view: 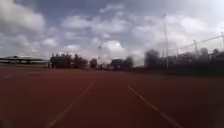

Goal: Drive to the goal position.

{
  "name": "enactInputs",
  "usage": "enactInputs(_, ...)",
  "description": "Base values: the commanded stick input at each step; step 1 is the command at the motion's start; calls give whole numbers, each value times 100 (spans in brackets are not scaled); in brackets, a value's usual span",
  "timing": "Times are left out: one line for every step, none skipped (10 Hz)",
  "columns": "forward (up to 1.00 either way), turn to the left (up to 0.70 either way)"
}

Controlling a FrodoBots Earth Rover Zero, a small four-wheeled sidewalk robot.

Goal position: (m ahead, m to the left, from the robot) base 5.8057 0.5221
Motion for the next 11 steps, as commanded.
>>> enactInputs(70,0)
enactInputs(70,0)
enactInputs(70,0)
enactInputs(70,0)
enactInputs(70,0)
enactInputs(70,0)
enactInputs(70,0)
enactInputs(70,0)
enactInputs(70,0)
enactInputs(70,0)
enactInputs(70,0)
